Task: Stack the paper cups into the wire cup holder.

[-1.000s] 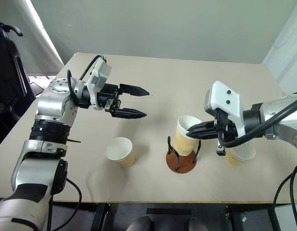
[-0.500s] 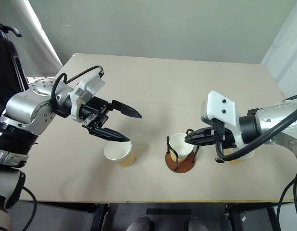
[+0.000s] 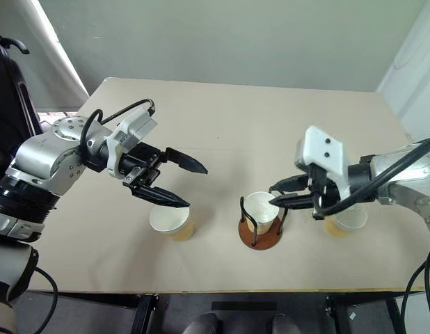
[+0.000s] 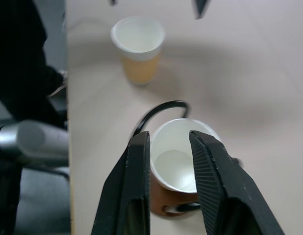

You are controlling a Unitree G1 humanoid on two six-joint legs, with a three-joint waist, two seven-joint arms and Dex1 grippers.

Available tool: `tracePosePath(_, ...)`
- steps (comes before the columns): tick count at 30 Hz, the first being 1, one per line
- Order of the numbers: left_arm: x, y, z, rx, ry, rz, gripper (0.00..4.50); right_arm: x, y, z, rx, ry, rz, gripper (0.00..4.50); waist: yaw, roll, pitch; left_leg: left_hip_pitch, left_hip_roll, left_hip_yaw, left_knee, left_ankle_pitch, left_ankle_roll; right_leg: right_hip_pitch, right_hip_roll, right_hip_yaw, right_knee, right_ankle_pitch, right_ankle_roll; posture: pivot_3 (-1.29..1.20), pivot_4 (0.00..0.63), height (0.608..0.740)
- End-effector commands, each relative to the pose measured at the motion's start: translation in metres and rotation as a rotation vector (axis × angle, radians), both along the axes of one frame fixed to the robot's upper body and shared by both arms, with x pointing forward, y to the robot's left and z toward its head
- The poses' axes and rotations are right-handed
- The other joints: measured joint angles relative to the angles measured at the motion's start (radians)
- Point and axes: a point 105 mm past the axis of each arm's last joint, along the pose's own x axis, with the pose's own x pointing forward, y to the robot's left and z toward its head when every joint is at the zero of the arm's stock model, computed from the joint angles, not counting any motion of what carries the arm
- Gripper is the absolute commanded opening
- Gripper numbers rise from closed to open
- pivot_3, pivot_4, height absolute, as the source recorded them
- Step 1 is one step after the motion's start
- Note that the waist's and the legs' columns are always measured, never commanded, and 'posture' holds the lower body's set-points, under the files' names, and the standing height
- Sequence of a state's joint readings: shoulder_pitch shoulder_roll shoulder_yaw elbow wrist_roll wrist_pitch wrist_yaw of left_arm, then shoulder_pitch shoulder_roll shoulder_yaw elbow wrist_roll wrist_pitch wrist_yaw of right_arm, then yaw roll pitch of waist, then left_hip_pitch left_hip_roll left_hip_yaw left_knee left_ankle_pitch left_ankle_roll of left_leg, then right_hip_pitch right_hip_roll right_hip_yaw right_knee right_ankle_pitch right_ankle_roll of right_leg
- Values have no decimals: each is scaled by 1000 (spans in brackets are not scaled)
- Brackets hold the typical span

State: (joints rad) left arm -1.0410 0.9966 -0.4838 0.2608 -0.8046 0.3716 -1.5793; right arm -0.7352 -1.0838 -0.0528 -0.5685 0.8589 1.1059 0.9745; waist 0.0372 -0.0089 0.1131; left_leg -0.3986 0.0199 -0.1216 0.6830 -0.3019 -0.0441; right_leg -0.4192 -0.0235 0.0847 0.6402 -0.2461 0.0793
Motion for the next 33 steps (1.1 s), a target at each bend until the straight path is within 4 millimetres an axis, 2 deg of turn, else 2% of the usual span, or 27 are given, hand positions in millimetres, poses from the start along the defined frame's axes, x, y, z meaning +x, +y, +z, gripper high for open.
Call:
tracePosePath(1,-5,2,12,-35,-26,-34,4500,5,-30,18,-3,-51,-105,1257,4,0,0,0,0,0,0,0,0,0,0,0,0,0,0,0,150,740)
tracePosePath(4,-4,4,11,-36,-28,-25,4500,6,-55,5,-106,-38,-174,1257,8,0,0,0,0,0,-1,0,0,1,-1,0,-1,0,0,0,150,740)
tracePosePath(7,-3,4,9,-35,-28,-24,4500,6,-89,-19,-308,-29,-231,1257,12,0,0,0,0,0,-1,0,0,1,-1,0,-1,0,0,0,150,740)
tracePosePath(9,-5,2,9,-39,-20,-35,4500,4,-101,-25,-379,-35,-241,1257,11,0,0,0,0,0,-1,0,0,1,-1,0,1,0,0,0,150,740)
tracePosePath(19,-7,-2,10,-51,-20,-54,4500,-1,-110,-39,-440,-33,-215,1257,3,0,0,1,0,2,1,0,0,1,0,1,3,0,0,0,150,740)
tracePosePath(25,-8,-3,9,-54,-18,-56,4500,0,-112,-68,-486,-1,-183,1257,3,0,0,1,0,2,1,0,0,1,0,1,3,0,0,0,150,740)
tracePosePath(33,-8,-3,10,-55,-18,-54,4500,7,-117,-80,-499,-8,-186,1257,3,0,0,1,0,2,1,0,0,1,0,1,3,0,0,0,150,740)
